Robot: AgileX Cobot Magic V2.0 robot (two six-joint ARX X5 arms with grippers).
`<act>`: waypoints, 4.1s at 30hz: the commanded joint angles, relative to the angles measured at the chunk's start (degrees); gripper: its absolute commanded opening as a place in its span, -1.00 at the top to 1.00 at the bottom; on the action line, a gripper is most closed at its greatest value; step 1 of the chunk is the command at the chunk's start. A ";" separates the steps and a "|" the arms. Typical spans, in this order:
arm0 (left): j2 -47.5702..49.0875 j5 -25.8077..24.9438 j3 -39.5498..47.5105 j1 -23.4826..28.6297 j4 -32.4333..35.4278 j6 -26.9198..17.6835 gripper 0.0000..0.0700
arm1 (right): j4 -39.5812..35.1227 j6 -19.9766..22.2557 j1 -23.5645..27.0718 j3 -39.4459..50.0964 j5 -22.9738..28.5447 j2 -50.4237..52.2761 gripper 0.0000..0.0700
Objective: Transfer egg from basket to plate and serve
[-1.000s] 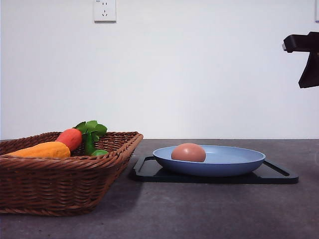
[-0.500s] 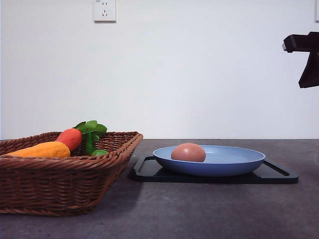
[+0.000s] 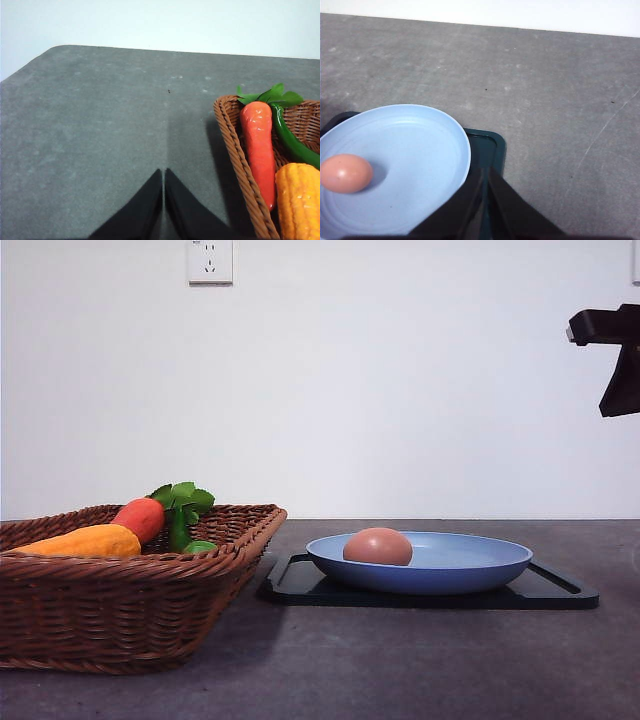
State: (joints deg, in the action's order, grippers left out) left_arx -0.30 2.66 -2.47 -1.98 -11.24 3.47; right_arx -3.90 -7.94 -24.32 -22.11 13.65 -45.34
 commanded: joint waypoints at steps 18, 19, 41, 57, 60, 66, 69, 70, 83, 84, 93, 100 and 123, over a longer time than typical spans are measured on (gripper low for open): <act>0.13 -0.33 2.30 0.07 3.28 0.50 1.00 | -0.52 -0.76 -0.28 -0.28 0.11 -0.20 1.00; 0.13 -0.33 2.30 0.07 3.28 0.50 1.00 | -0.53 -0.76 -0.28 -0.28 0.11 -0.20 1.00; 0.13 -0.35 2.30 0.09 3.32 0.50 1.00 | 1.48 4.43 3.02 0.26 1.10 11.67 1.00; 0.13 -0.33 2.30 0.09 3.32 0.50 1.00 | 0.96 5.59 24.84 17.41 -19.61 38.52 1.00; 0.13 -0.33 2.30 0.09 3.32 0.50 1.00 | 0.97 5.42 25.35 20.44 -19.87 41.07 1.00; 0.13 -0.33 2.30 0.09 3.32 0.50 1.00 | 7.68 5.40 25.31 21.57 -19.85 43.45 1.00; 0.13 -0.33 2.30 0.09 3.32 0.50 1.00 | 12.88 5.37 25.29 21.56 -19.85 43.64 1.00; 0.13 -0.33 2.30 0.09 3.32 0.50 1.00 | 14.08 5.20 25.21 21.52 -19.88 43.60 1.00; 0.13 -0.33 2.30 0.09 3.34 0.50 1.00 | 12.83 3.85 25.09 21.35 -19.45 43.69 1.00; 0.13 -0.33 2.30 0.09 3.34 0.50 1.00 | 12.83 3.85 25.09 21.35 -19.46 43.69 1.00; 0.13 -0.35 2.30 0.09 3.38 0.50 1.00 | 12.93 3.85 25.09 21.35 -19.46 43.69 1.00; 0.13 -0.33 2.30 0.09 3.36 0.50 1.00 | 12.92 3.85 25.09 21.35 -19.47 43.69 1.00; 0.13 -0.33 2.30 0.09 3.36 0.50 1.00 | 12.94 3.85 25.09 21.35 -19.47 43.69 1.00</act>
State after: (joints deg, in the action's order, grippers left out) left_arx -0.30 2.61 -1.76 -1.98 -8.69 3.85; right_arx 9.41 -3.42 0.82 -0.95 -5.87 -1.85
